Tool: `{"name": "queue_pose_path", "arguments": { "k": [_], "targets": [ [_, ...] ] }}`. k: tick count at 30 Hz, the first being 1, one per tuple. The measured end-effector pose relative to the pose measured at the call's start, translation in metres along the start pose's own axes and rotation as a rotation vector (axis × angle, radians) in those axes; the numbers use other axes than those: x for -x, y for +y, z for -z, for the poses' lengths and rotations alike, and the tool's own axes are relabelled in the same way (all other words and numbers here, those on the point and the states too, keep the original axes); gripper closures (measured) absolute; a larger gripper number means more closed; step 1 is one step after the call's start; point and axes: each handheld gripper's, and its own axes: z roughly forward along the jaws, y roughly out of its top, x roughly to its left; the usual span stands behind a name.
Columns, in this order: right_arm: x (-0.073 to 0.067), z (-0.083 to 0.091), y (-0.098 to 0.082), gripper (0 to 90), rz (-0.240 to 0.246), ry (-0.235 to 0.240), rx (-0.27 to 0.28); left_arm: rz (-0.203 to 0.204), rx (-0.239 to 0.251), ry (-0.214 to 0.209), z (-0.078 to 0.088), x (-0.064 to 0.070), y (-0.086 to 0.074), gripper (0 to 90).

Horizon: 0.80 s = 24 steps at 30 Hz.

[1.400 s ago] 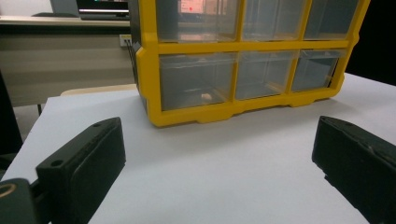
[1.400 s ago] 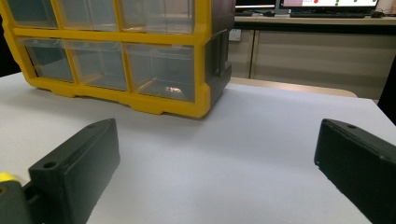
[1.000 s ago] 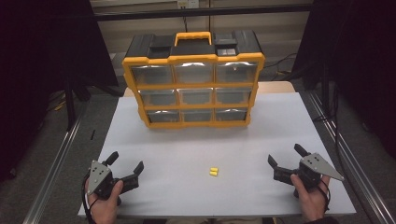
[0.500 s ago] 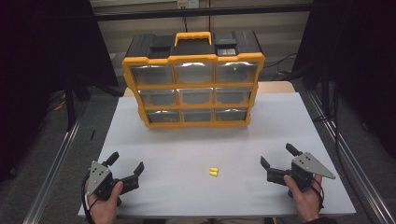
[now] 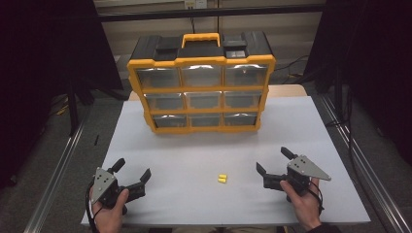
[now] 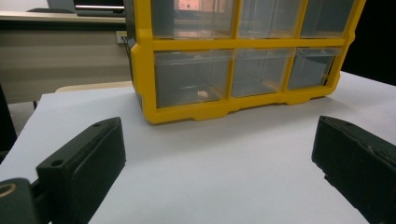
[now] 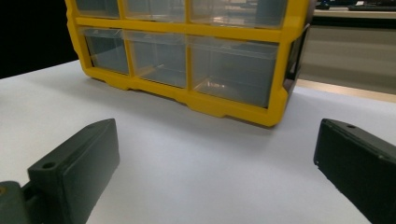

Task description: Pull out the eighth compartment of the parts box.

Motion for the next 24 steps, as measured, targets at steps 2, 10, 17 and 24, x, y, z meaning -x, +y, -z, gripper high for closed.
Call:
{"name": "queue_pose_path", "arguments": {
  "k": [2,10,17,24],
  "targets": [
    [-0.003,-0.005,0.001,0.3,0.011,0.013,-0.006,-0.002,-0.002,-0.001,0.000,0.000,0.000,3.1],
    [-0.007,-0.013,0.005,1.4,0.016,0.029,0.012,-0.001,-0.004,-0.004,-0.001,0.001,0.000,3.1],
    [-0.014,-0.027,0.008,0.9,0.039,0.049,0.004,0.001,-0.002,-0.011,-0.001,0.001,0.000,3.1],
    [-0.020,-0.042,0.009,0.6,0.055,0.075,-0.007,-0.001,-0.005,-0.016,-0.001,0.002,0.000,3.1]
  ]
}}
